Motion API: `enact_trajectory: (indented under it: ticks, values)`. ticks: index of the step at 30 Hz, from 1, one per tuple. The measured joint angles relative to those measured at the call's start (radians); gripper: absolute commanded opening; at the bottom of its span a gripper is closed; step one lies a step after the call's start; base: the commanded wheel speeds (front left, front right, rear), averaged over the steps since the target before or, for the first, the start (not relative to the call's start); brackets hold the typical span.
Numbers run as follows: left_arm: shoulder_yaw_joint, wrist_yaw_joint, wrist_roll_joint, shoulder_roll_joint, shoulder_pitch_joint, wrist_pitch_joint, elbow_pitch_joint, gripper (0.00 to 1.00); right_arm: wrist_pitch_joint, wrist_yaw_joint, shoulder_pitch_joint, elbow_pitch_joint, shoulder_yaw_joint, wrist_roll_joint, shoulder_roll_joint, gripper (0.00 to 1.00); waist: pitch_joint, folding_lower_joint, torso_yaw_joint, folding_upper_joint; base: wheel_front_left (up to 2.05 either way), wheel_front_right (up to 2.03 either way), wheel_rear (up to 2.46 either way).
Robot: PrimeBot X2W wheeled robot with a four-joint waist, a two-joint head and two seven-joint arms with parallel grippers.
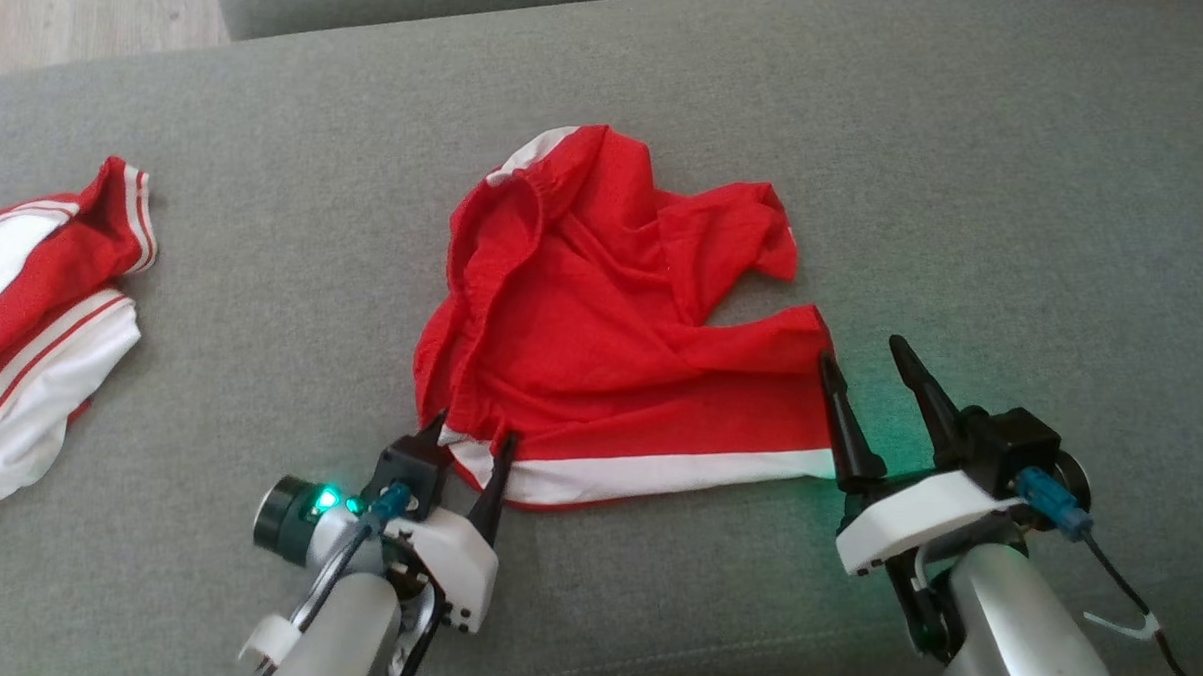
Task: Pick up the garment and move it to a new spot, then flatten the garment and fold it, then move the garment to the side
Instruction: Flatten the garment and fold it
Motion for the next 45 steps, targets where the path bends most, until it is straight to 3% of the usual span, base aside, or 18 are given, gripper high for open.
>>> enact_trajectory:
  ticks: [4, 5, 6, 7, 8, 9, 10, 19, 28, 29, 30, 31, 32, 38, 45]
  values:
    - [0.0, 0.001, -0.026, -0.002, -0.021, 0.0, 0.027, 1.0, 0.0, 0.0, 0.0, -0.001, 0.0, 0.002, 0.002, 1.0, 0.005, 0.0, 0.004, 0.0, 0.0, 0.0, 0.0]
    - [-0.001, 0.001, -0.034, -0.003, -0.025, 0.0, 0.027, 0.94, 0.0, 0.0, 0.0, -0.002, 0.0, 0.003, 0.002, 1.0, 0.006, 0.0, 0.004, 0.0, 0.0, 0.0, 0.0]
    - [-0.001, 0.001, -0.037, -0.003, -0.028, 0.0, 0.024, 0.82, 0.0, 0.0, 0.0, -0.002, 0.0, 0.008, 0.002, 1.0, 0.008, 0.0, 0.004, 0.0, 0.0, 0.0, 0.0]
    - [-0.001, 0.002, -0.048, -0.003, -0.028, 0.0, 0.019, 0.47, 0.0, 0.0, 0.0, 0.0, -0.001, 0.012, 0.002, 1.0, 0.011, 0.0001, 0.005, 0.0, 0.0, 0.0, 0.0]
    - [-0.001, 0.003, -0.054, -0.003, -0.028, 0.0, 0.011, 0.32, 0.0, 0.0, 0.0, 0.004, -0.001, 0.013, 0.002, 1.0, 0.013, 0.0, 0.005, 0.0, 0.0, 0.0, 0.0]
    - [0.0, 0.005, -0.061, -0.003, -0.028, 0.0, 0.003, 0.07, 0.0, 0.0, 0.0, 0.008, -0.001, 0.013, 0.002, 1.0, 0.014, 0.0, 0.006, 0.0, 0.0, 0.0, 0.0]
    - [0.0, 0.008, -0.067, -0.003, -0.028, 0.0, -0.004, 0.0, 0.0, 0.0, -0.001, 0.015, -0.002, 0.012, 0.002, 1.0, 0.016, 0.0, 0.007, 0.0, 0.0, 0.0, 0.0]
    - [0.095, 0.04, -0.102, -0.004, -0.034, 0.0, -0.071, 0.0, 0.0, 0.0, -0.023, 0.069, 0.009, 0.01, 0.002, 1.0, 0.033, 0.0, 0.024, 0.0, 0.0, 0.0, 0.0]
    - [0.125, 0.042, -0.103, -0.005, -0.051, 0.0, -0.069, 0.0, 0.0, 0.0, -0.111, 0.199, 0.165, 0.016, 0.003, 1.0, 0.05, 0.0, 0.07, 0.0, 0.0, 0.0, 0.0]
    - [0.124, 0.042, -0.106, -0.005, -0.051, 0.0, -0.073, 0.0, 0.0, 0.0, -0.12, 0.213, 0.169, 0.013, 0.002, 0.96, 0.052, 0.0, 0.077, 0.0, 0.0, 0.0, 0.0]
    - [0.124, 0.043, -0.116, -0.006, -0.051, 0.0, -0.081, 0.4, 0.0, 0.0, -0.129, 0.226, 0.17, 0.01, 0.002, 0.48, 0.054, 0.0, 0.084, 0.0, 0.0, 0.0, 0.0]
    - [0.124, 0.044, -0.122, -0.006, -0.051, 0.0, -0.092, 0.91, 0.0, 0.0, -0.139, 0.235, 0.167, 0.01, 0.002, 0.0, 0.055, 0.0001, 0.092, 0.0, 0.0, 0.0, 0.0]
    - [0.125, 0.048, -0.125, -0.006, -0.051, 0.0, -0.106, 1.0, 0.0, 0.0, -0.15, 0.24, 0.161, 0.007, 0.002, 0.0, 0.057, 0.0, 0.1, 0.0, 0.0, 0.0, 0.0]
    - [0.123, 0.07, -0.154, -0.006, -0.043, 0.0, -0.212, 1.0, 0.0, 0.0, -0.207, 0.262, 0.11, -0.019, -0.006, 0.0, 0.063, 0.0001, 0.154, 0.0, 0.0, 0.0, 0.0]
    - [0.102, 0.087, -0.176, -0.006, 0.034, 0.0, -0.286, 1.0, 0.0, 0.0, -0.276, 0.263, 0.009, -0.072, -0.071, 0.0, 0.064, 0.0, 0.235, 0.0, 0.0, 0.0, 0.0]
